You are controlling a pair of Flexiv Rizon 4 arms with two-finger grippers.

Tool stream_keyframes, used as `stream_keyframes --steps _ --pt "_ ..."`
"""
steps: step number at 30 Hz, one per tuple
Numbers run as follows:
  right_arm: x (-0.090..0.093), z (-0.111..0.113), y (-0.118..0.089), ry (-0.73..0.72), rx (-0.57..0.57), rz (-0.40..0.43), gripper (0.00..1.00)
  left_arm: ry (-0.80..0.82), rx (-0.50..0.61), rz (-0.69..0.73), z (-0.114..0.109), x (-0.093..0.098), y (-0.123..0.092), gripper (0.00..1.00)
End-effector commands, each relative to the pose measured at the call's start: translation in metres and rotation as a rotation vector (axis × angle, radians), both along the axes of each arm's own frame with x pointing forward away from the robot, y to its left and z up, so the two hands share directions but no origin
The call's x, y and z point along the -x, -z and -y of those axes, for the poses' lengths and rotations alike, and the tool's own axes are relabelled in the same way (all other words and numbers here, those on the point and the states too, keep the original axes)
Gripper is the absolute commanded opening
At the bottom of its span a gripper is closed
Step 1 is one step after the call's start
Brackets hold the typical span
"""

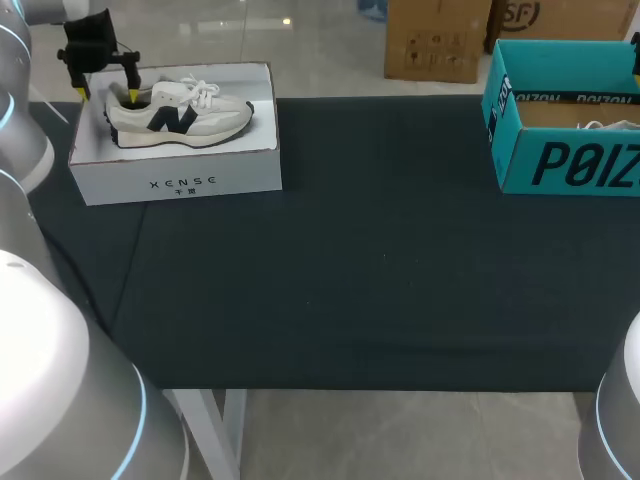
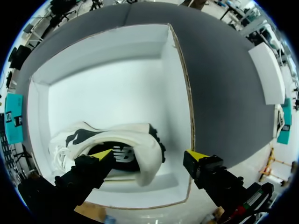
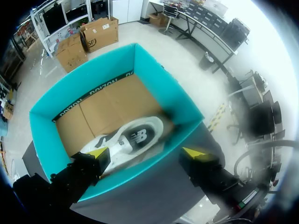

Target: Take the shoe out of the shoebox, open the shoe tongue, remove and reinsert the insole, then place the shoe into the shoebox

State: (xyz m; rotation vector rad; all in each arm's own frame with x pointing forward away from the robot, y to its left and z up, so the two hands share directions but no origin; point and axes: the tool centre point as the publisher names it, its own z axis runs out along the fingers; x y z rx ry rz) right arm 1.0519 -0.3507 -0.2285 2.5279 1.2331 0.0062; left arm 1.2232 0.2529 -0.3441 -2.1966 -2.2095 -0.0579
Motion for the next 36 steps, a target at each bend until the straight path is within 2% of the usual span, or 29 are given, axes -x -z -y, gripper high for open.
stream_keyframes --steps 1,12,13,14,15,18,20,22,25,36 --pt "0.000 0.000 0.000 0.001 0.000 0.000 1.00 -0.004 -0.004 -0.035 0.000 -0.011 0.006 1.00" --pt "0.000 0.000 0.000 0.001 0.000 0.000 1.00 -0.015 -0.010 -0.042 -0.003 -0.013 0.020 1.00" --pt "0.000 0.000 0.000 0.001 0.000 0.000 1.00 -0.015 -0.011 -0.041 -0.003 -0.014 0.020 0.91" --pt "0.000 0.000 0.000 0.001 0.000 0.000 1.00 -0.015 -0.011 -0.041 -0.003 -0.014 0.020 0.73" --pt "0.000 0.000 0.000 0.001 0.000 0.000 1.00 -0.015 -0.011 -0.040 -0.003 -0.014 0.021 0.47" --pt "0.000 0.000 0.000 0.001 0.000 0.000 1.00 -0.016 -0.011 -0.038 -0.002 -0.014 0.021 0.34" --pt "0.000 0.000 0.000 0.001 0.000 0.000 1.00 -0.017 -0.010 -0.037 -0.002 -0.014 0.021 0.14" --pt "0.000 0.000 0.000 0.001 0.000 0.000 1.00 -0.017 -0.011 -0.037 -0.002 -0.014 0.022 0.07" --pt "0.000 0.000 0.000 0.001 0.000 0.000 1.00 -0.018 -0.013 -0.037 -0.003 -0.013 0.022 0.00" --pt "0.000 0.000 0.000 0.001 0.000 0.000 1.00 -0.015 -0.021 -0.029 -0.006 -0.006 0.014 0.00"
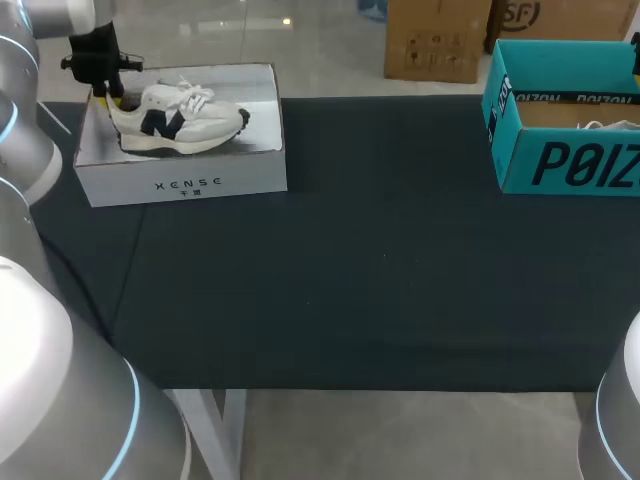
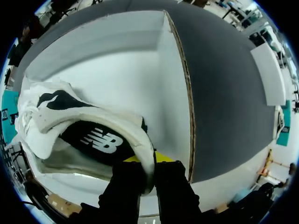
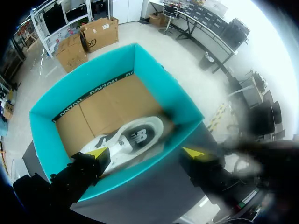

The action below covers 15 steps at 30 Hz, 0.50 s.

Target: Take the shoe out of the shoebox, open the shoe tongue, remove and reinsert the insole, then place the shoe into the shoebox

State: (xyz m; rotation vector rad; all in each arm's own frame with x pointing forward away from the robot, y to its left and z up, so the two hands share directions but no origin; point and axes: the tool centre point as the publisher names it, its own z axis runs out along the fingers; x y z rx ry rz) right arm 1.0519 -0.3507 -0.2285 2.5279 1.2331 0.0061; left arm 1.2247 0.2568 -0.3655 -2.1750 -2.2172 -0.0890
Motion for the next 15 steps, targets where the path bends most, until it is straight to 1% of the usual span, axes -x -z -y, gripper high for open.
stream_keyframes --steps 1,4,8,11,15 --pt "0.000 0.000 0.000 0.001 0.000 0.000 1.00 -0.003 -0.003 -0.032 -0.002 -0.003 -0.009 0.00" --pt "0.000 0.000 0.000 0.001 0.000 0.000 1.00 -0.008 -0.007 -0.020 -0.003 -0.001 -0.018 0.00" --pt "0.000 0.000 0.000 0.001 0.000 0.000 1.00 -0.011 -0.019 0.020 -0.004 0.002 -0.038 0.00" --pt "0.000 0.000 0.000 0.001 0.000 0.000 1.00 -0.014 -0.024 0.044 -0.002 0.004 -0.061 0.00" --pt "0.000 0.000 0.000 0.001 0.000 0.000 1.00 0.001 -0.039 0.076 0.005 0.009 -0.091 0.00"
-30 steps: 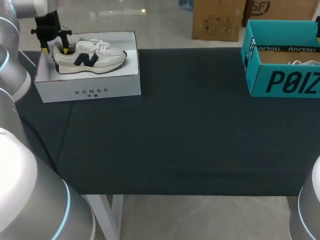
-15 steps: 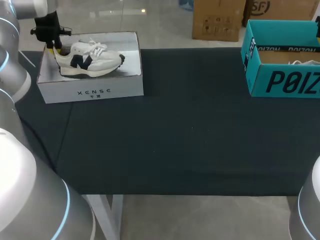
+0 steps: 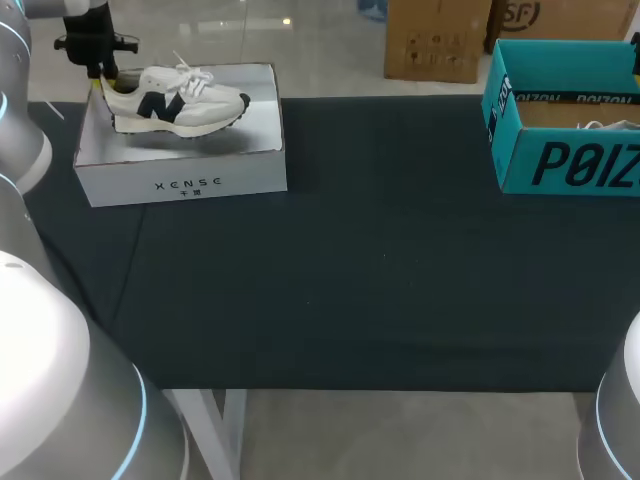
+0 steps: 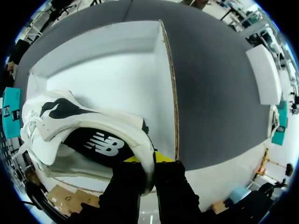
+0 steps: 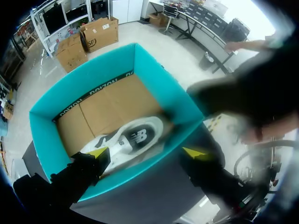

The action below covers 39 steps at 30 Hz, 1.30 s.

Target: Take the shoe out of the shoebox, open the shoe tongue, remove and reinsert the insole, then place the shoe into the shoebox

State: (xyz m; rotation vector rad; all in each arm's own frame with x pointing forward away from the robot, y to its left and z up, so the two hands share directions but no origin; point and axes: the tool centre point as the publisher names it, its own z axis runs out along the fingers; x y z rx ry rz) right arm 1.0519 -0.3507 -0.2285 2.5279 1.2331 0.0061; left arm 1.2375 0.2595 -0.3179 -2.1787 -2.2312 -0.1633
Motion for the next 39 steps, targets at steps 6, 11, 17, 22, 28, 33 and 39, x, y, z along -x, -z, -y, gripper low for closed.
stream_keyframes --steps 6,11,17,22,28,33,39 --pt "0.000 0.000 0.000 0.001 0.000 0.000 1.00 0.045 -0.030 0.085 0.030 0.040 -0.084 0.00" --pt "0.000 0.000 0.000 0.001 0.000 0.000 1.00 0.098 -0.032 0.100 0.063 0.071 -0.109 0.00" --pt "0.000 0.000 0.000 0.001 0.000 0.000 1.00 0.158 -0.037 0.129 0.110 0.118 -0.128 0.00" --pt "0.000 0.000 0.000 0.001 0.000 0.000 1.00 0.231 -0.041 0.136 0.155 0.160 -0.129 0.00" --pt "0.000 0.000 0.000 0.001 0.000 0.000 1.00 0.350 -0.032 0.114 0.221 0.216 -0.125 0.00" --pt "0.000 0.000 0.000 0.001 0.000 0.000 1.00 0.442 -0.046 0.105 0.274 0.254 -0.119 0.00" --pt "0.000 0.000 0.000 0.001 0.000 0.000 1.00 0.442 -0.046 0.105 0.274 0.254 -0.119 0.00"
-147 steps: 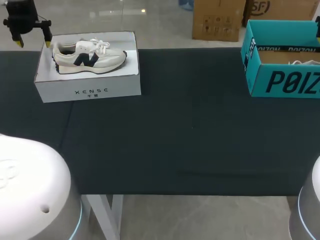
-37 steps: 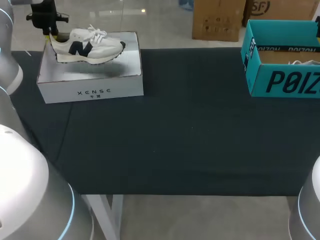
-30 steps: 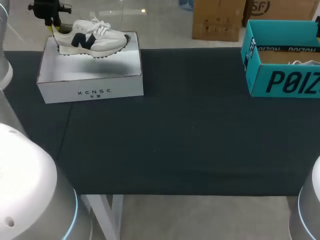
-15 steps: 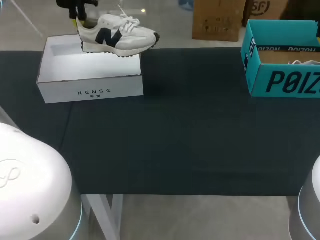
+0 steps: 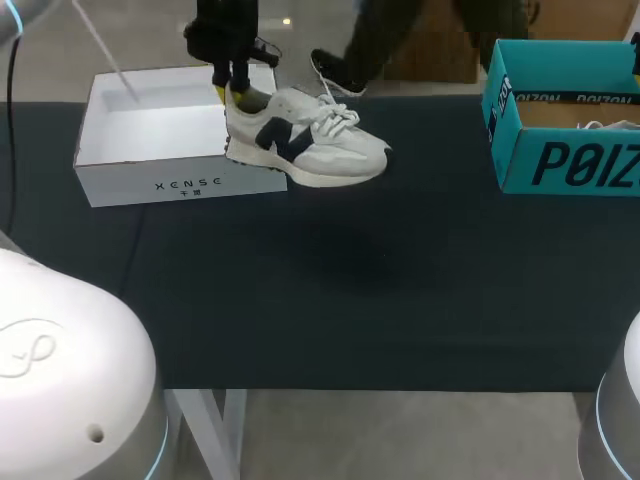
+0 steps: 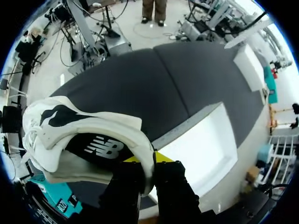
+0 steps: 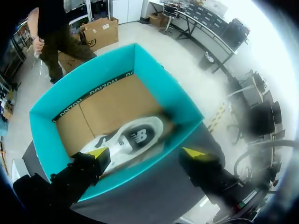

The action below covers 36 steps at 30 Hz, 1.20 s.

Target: Take the shoe out of the shoebox, open the shoe tongue, remove and reinsert the insole, then place the shoe into the shoebox

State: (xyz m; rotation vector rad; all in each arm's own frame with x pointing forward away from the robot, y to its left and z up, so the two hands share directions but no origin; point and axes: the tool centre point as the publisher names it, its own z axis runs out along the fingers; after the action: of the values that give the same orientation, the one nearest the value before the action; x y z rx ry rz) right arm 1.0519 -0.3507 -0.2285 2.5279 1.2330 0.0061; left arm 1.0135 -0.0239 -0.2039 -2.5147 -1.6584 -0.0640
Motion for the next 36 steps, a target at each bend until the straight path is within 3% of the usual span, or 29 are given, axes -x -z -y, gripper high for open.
stream_keyframes --steps 1,21,24,29,36 --pt "0.000 0.000 0.000 0.001 0.000 0.000 1.00 0.026 0.054 0.236 -0.010 0.030 -0.005 0.00" --pt "0.000 0.000 0.000 0.001 0.000 0.000 1.00 0.026 0.054 0.236 -0.010 0.030 -0.005 0.00" --pt "0.000 0.000 0.000 0.001 0.000 0.000 1.00 0.038 0.024 0.217 0.008 0.057 0.006 0.00" --pt "0.000 0.000 0.000 0.001 0.000 0.000 1.00 0.042 0.012 0.199 0.026 0.084 0.017 0.00" --pt "0.000 0.000 0.000 0.001 0.000 0.000 1.00 -0.003 0.015 0.209 0.037 0.090 0.014 0.00"
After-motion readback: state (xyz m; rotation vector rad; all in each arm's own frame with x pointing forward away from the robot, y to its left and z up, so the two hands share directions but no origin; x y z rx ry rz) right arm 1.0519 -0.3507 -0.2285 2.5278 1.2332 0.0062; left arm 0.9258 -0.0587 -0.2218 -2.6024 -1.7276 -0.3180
